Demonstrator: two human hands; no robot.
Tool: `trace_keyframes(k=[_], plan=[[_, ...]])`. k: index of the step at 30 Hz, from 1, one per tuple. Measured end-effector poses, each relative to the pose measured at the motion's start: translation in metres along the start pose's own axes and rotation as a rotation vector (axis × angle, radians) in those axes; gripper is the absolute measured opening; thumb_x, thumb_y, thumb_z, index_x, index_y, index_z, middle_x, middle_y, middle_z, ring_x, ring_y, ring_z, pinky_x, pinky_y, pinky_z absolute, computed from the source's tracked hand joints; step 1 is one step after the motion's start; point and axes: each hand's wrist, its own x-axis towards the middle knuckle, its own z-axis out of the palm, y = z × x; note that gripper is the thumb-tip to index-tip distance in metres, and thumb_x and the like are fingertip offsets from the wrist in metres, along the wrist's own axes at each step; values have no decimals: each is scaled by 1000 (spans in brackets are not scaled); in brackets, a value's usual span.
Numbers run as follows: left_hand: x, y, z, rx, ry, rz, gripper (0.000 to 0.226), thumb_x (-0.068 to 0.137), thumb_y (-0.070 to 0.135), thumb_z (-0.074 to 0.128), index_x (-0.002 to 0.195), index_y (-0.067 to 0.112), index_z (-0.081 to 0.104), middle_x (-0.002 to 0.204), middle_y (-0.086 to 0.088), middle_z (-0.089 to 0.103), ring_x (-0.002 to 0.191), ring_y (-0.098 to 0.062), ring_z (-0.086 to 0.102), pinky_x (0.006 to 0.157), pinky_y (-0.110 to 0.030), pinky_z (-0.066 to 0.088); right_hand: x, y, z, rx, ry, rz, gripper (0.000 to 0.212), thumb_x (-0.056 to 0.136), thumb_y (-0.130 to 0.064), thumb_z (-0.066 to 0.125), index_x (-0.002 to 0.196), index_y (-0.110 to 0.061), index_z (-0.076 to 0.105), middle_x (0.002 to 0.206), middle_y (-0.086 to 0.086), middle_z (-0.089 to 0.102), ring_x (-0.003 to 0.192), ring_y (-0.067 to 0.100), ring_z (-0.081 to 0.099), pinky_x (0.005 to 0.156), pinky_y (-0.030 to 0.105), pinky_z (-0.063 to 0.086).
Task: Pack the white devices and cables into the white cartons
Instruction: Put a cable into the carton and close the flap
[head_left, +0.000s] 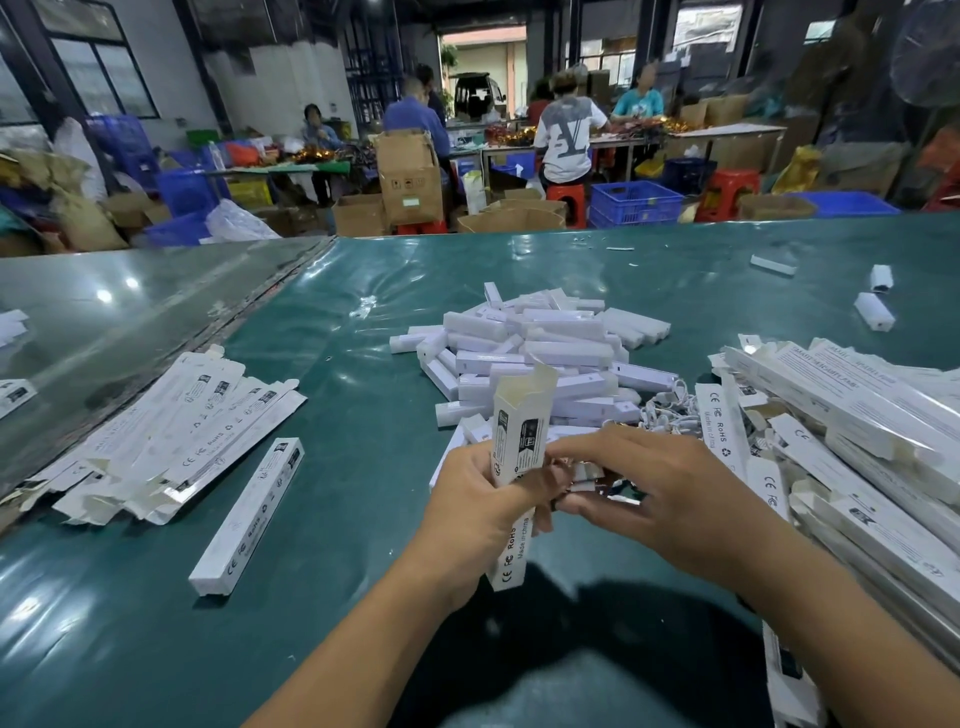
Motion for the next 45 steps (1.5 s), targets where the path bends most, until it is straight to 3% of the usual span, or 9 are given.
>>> trace_keyframes(k=[4, 9, 13, 18, 24, 27, 31, 39, 45], plan=[[2, -1, -5, 1, -24, -12, 13, 74, 28, 79, 71, 18, 72, 65, -13, 62, 49, -21, 52, 55, -29, 45, 1, -2, -2, 32, 7, 38, 36, 90, -40, 71, 114, -13, 72, 105, -6, 74, 90, 9, 68, 82, 22, 52], [2, 4, -9, -5, 27, -4, 16, 79, 27, 79, 75, 13, 73, 69, -13, 70, 48, -17, 55, 51, -25, 47, 1, -2, -4, 192, 124, 189, 22, 89, -40, 69, 99, -21, 75, 74, -14, 72, 59, 4, 65, 60, 14, 51], [4, -4, -12, 580, 113, 129, 28, 85, 27, 81, 65, 18, 63, 56, 9, 59, 48, -3, 44, 51, -15, 36, 1, 4, -29, 449, 375, 305, 10, 90, -38, 75, 94, -29, 76, 64, -4, 66, 47, 10, 55, 49, 22, 47], [4, -13, -8, 894, 52, 177, 23, 89, 36, 75, 79, 18, 66, 66, 6, 61, 63, -18, 55, 58, -35, 48, 6, -13, -34, 199, 202, 224, 18, 89, -36, 75, 102, -25, 78, 78, -16, 71, 56, 6, 65, 55, 13, 49], [6, -16, -7, 973, 84, 158, 32, 89, 43, 72, 72, 27, 51, 57, 11, 49, 58, -13, 44, 55, -31, 40, 6, -9, -33, -95, 28, 263, 16, 89, -15, 75, 104, -12, 79, 93, -4, 75, 91, 7, 57, 81, -5, 32], [6, -16, -8, 975, 94, 129, 34, 89, 45, 72, 72, 23, 53, 60, 7, 52, 61, -18, 48, 57, -35, 43, 5, -8, -32, -103, 36, 286, 12, 85, -13, 80, 97, -12, 78, 83, -4, 75, 85, 10, 58, 76, 0, 37], [5, -16, -8, 970, 89, 143, 29, 89, 43, 72, 74, 24, 56, 63, 6, 55, 62, -17, 49, 58, -34, 45, 5, -11, -36, 20, 57, 322, 22, 78, -41, 75, 84, -20, 76, 65, -8, 70, 62, 13, 65, 60, 25, 49], [3, -17, -6, 1080, 96, 208, 21, 89, 42, 69, 90, 21, 67, 78, 5, 69, 71, -17, 56, 62, -33, 47, 3, -9, -22, 113, 42, 392, 18, 89, -37, 64, 94, -26, 78, 72, -11, 68, 53, 5, 65, 60, 10, 47], [4, -19, -7, 1028, 116, 198, 23, 89, 45, 70, 85, 23, 65, 72, 7, 65, 64, -13, 51, 56, -26, 40, 2, -8, -10, 250, 175, 525, 14, 85, -25, 81, 76, -29, 71, 73, -16, 72, 66, 5, 67, 59, 12, 46]])
